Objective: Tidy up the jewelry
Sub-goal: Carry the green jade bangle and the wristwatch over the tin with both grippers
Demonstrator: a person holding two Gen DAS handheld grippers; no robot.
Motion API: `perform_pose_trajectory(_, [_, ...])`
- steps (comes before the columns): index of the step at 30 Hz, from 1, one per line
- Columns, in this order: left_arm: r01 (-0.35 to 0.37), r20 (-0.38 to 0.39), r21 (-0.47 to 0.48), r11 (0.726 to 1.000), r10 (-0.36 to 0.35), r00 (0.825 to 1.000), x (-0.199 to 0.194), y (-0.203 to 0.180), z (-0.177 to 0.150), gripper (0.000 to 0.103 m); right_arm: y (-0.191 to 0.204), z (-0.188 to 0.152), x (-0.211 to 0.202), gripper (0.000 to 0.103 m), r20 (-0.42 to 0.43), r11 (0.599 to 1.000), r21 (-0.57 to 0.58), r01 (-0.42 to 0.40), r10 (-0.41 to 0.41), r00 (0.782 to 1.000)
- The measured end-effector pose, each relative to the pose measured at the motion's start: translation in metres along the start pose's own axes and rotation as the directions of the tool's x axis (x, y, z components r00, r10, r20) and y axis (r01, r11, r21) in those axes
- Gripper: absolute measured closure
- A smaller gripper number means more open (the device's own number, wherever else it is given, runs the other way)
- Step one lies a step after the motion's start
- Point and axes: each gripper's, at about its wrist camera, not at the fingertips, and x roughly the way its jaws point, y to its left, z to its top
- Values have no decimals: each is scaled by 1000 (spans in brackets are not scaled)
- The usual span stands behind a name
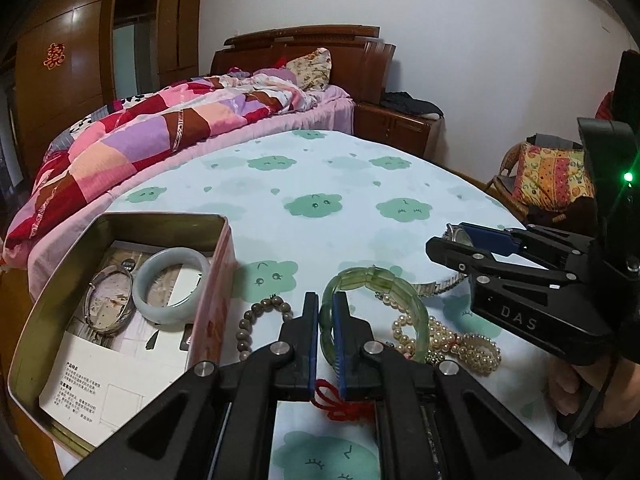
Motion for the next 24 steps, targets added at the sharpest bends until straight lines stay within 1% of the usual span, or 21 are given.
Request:
perform_pose_trajectory(6, [-1,16,-1,1000,1,1000,-4,-1,1,97,0,1,-8,65,51,1000,-1,-9,9,999])
perform_pose_trajectory(14, [3,53,8,1000,-3,999,-21,-3,4,97,-1,3,-16,65,86,1000,1,0,0,996])
perform_pose_trajectory(24, [7,95,-1,1000,-7,995,-42,-1,13,97,-3,21,-45,65,145,1000,-11,10,-8,989])
